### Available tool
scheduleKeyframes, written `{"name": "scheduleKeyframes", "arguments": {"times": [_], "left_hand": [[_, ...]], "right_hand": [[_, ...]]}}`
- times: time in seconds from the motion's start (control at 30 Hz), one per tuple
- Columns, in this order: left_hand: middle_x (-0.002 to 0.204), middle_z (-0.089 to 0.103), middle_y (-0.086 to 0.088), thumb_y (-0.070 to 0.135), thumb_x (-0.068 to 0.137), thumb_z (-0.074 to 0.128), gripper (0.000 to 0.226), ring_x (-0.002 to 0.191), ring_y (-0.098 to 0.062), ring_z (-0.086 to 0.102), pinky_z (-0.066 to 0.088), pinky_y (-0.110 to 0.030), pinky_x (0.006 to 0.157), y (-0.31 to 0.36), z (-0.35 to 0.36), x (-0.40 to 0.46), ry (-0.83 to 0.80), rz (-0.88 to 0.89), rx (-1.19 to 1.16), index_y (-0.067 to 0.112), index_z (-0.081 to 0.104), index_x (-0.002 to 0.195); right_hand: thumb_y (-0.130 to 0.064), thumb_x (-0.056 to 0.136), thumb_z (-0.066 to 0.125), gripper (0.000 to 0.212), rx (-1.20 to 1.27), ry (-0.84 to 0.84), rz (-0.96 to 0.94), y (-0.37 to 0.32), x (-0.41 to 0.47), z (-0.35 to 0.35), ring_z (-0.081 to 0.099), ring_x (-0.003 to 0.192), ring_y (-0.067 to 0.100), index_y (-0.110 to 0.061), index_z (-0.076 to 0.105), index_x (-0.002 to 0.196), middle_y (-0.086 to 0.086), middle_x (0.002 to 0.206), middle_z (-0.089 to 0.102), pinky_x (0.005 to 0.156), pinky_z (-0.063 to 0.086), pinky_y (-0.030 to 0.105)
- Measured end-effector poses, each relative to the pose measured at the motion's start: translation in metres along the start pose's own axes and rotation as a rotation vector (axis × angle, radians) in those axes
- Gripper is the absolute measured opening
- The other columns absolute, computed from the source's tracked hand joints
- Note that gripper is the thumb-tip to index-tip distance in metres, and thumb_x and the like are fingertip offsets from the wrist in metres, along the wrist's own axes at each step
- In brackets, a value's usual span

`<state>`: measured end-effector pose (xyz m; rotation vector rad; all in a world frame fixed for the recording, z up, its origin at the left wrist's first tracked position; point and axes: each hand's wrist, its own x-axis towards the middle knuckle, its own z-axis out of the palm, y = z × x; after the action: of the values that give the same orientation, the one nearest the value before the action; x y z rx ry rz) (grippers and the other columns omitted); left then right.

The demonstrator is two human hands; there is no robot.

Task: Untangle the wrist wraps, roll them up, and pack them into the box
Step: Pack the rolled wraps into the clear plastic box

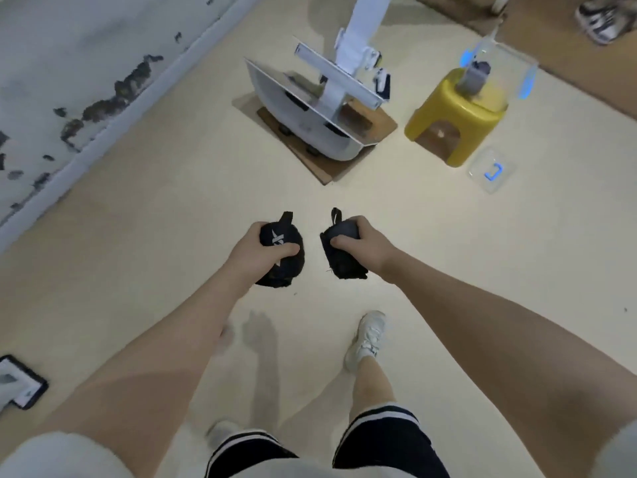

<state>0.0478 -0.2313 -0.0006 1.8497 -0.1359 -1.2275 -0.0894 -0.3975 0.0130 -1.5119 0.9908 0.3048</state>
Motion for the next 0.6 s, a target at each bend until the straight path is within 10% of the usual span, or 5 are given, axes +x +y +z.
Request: {"name": "scheduleKeyframes", "arguments": {"times": [0.37,0.6], "left_hand": [[0.11,0.06,-0.003,0.029,0.065,0.081,0.062,0.088,-0.034,0.066,0.054,-0.034,0.05,0.229,0.244,0.159,-0.085,0.046,0.069,0.024,0.046,0.116],[0.113,0.059,0.0,0.038,0.065,0.081,0.07,0.097,-0.02,0.062,0.057,-0.036,0.076,0.332,0.353,0.28,-0.164,0.121,0.164,0.021,0.046,0.123]], "right_hand": [[-0.039,0.085,0.058,0.046,0.293,0.243,0.083,-0.007,0.073,-0.317,0.06,0.072,0.022,-0.012,0.043,0.118,0.008,0.1,0.061,0.05,0.044,0.025],[-0.045,0.085,0.062,0.045,0.424,0.472,0.124,-0.016,0.153,-0.445,0.06,0.09,0.017,-0.013,0.046,0.114,0.001,0.102,0.059,0.069,0.046,0.027]]}}
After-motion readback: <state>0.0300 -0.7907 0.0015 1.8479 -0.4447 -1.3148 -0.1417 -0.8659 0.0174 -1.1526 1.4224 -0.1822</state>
